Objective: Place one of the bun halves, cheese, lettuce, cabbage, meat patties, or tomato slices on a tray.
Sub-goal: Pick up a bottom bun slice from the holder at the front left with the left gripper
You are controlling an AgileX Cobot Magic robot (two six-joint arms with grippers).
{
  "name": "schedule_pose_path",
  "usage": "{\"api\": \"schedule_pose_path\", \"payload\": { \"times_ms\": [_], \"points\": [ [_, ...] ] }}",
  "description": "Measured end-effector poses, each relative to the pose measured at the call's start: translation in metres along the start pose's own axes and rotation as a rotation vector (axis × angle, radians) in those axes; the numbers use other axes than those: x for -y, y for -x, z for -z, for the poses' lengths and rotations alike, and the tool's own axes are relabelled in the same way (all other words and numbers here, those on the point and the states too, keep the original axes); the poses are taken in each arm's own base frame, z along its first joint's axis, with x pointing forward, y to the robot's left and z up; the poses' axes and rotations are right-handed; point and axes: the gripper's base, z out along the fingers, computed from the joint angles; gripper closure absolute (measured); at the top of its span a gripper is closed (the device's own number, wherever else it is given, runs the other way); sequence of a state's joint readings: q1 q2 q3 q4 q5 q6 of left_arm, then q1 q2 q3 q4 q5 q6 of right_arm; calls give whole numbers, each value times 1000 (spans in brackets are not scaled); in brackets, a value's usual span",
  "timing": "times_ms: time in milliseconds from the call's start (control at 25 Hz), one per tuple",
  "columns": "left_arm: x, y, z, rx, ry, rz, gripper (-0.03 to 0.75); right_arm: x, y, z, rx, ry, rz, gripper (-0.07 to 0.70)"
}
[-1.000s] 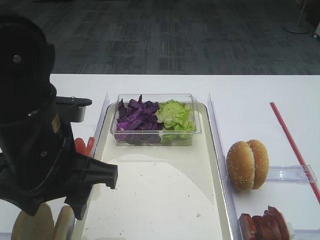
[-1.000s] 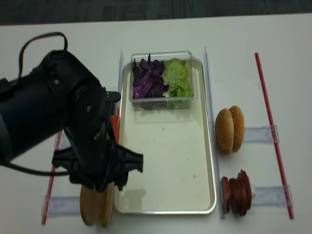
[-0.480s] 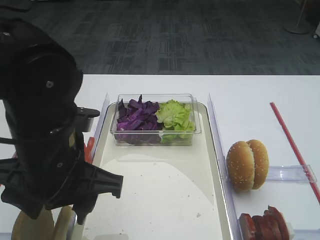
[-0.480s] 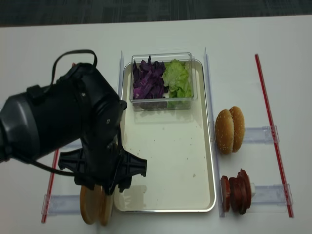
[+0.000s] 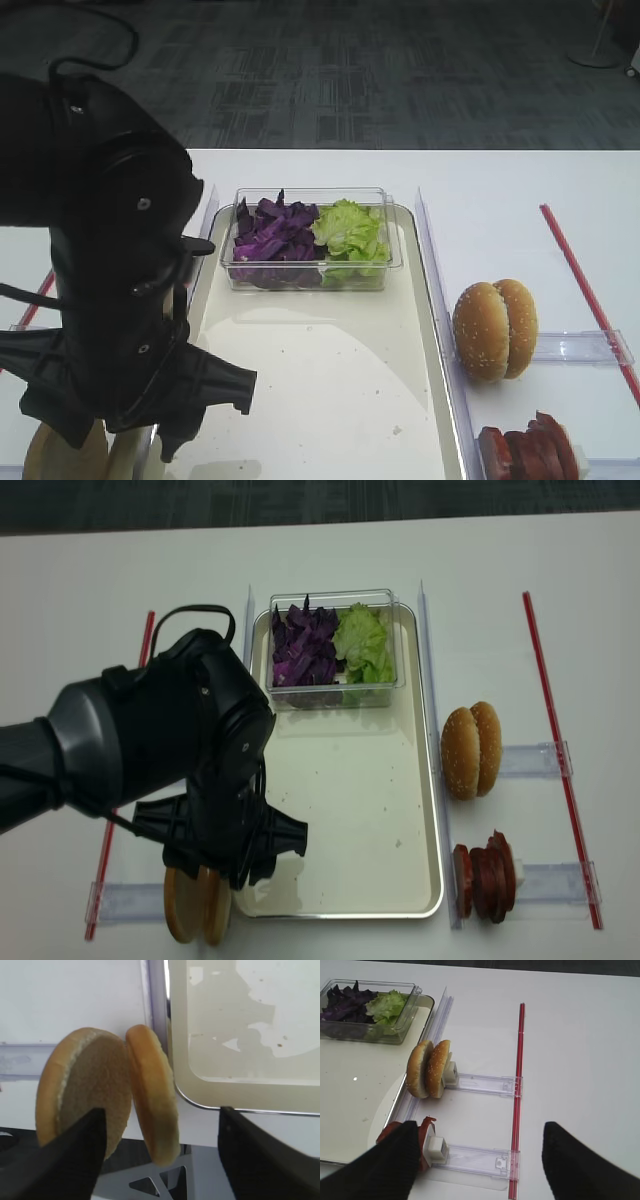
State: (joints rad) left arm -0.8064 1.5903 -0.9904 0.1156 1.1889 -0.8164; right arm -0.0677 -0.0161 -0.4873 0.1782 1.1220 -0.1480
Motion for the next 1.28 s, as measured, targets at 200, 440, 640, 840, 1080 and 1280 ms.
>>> {"api": "schedule_pose_path", "payload": {
  "times_ms": [200,440,640,840,1080,1280],
  "points": [
    [2,3,-7,-6,30,-9,263,0,0,0,0,0,0,94],
    [6,6,-16,-27,50,-13,280,0,0,0,0,0,0,94],
    [9,8,-20,-27,51,-15,311,0,0,0,0,0,0,94],
    [10,9,-21,-26,50,-16,337,0,0,0,0,0,0,94],
    [10,9,-22,-32,55,-35,436,0,0,0,0,0,0,94],
    [10,9,-22,-38,61,-42,501,0,0,0,0,0,0,92]
  ]
}}
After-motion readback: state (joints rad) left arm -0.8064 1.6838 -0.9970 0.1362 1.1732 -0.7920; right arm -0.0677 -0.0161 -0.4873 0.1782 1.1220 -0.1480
